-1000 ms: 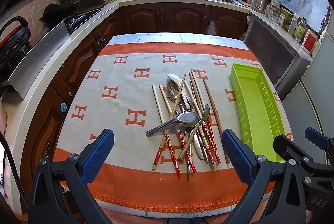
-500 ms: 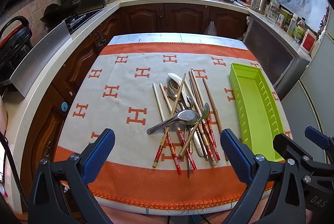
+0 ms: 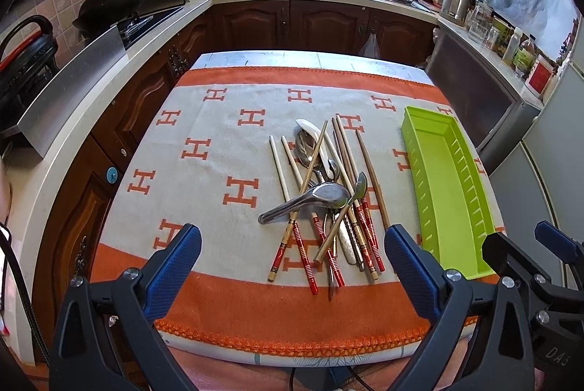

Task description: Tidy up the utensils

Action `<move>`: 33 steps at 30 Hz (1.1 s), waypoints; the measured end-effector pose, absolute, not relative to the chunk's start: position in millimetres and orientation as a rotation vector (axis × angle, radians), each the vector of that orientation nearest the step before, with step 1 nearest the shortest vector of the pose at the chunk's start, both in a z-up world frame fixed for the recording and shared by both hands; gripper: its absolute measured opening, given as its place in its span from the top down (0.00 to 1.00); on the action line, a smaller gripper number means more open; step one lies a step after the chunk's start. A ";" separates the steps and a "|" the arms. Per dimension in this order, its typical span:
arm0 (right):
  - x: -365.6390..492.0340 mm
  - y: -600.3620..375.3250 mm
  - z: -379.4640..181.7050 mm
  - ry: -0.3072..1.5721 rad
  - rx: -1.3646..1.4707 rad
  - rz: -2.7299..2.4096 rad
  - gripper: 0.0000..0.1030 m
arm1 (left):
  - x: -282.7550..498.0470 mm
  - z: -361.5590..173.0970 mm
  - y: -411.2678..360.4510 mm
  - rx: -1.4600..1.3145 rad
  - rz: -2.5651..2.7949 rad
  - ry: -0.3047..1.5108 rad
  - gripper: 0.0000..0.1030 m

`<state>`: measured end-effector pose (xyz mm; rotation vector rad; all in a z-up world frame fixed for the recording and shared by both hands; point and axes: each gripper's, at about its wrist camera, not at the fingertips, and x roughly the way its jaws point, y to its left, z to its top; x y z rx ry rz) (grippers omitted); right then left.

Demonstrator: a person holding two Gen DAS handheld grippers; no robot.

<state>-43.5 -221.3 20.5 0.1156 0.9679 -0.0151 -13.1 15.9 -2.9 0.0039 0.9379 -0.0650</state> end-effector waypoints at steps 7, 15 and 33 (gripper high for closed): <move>-47.4 -218.6 23.1 0.969 0.117 -0.013 0.01 | -11.2 -7.1 23.5 -0.024 -0.068 0.976 0.04; -43.2 -212.9 17.9 0.989 0.122 0.003 0.01 | -6.8 -8.4 26.9 0.002 -0.073 0.979 0.04; 52.0 -193.7 -17.6 1.114 0.132 0.105 0.28 | 43.9 20.9 102.5 -0.022 -0.014 0.770 0.04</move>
